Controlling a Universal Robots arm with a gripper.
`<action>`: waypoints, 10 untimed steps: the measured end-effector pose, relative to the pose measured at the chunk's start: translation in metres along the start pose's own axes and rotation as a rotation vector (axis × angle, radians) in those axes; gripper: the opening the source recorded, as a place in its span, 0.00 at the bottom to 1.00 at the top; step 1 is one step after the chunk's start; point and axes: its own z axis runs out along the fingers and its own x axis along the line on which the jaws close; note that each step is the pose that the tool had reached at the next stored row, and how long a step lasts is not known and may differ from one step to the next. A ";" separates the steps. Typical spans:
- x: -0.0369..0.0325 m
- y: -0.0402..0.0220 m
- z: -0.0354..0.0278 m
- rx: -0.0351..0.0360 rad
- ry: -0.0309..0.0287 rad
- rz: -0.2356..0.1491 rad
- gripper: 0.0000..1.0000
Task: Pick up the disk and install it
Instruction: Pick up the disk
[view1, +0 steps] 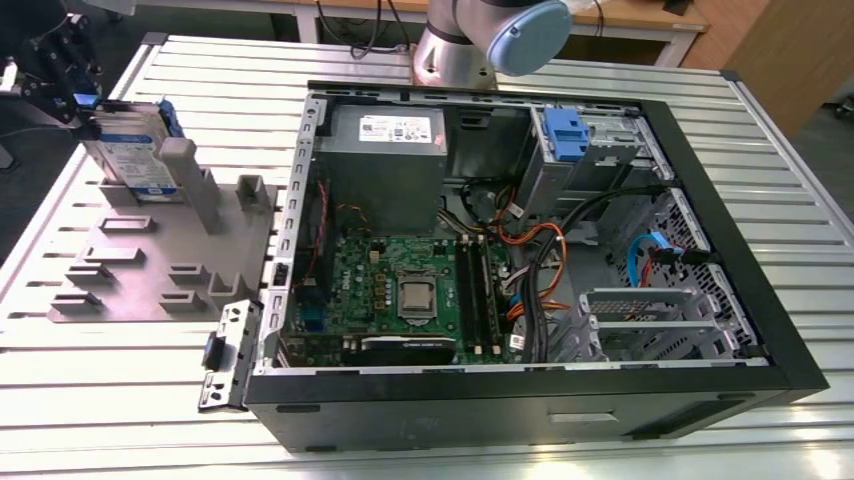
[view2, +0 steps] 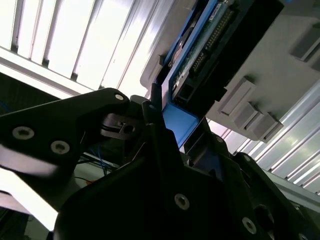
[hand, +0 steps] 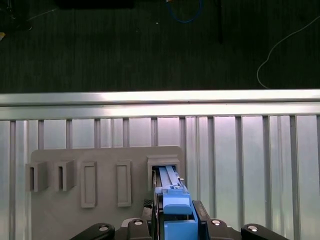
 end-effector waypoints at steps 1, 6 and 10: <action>0.0000 0.0000 0.0000 0.0000 0.0007 0.000 0.43; 0.0000 0.0000 0.0001 0.0001 0.0022 0.000 0.37; 0.0000 0.0000 0.0000 0.0000 0.0022 0.000 0.37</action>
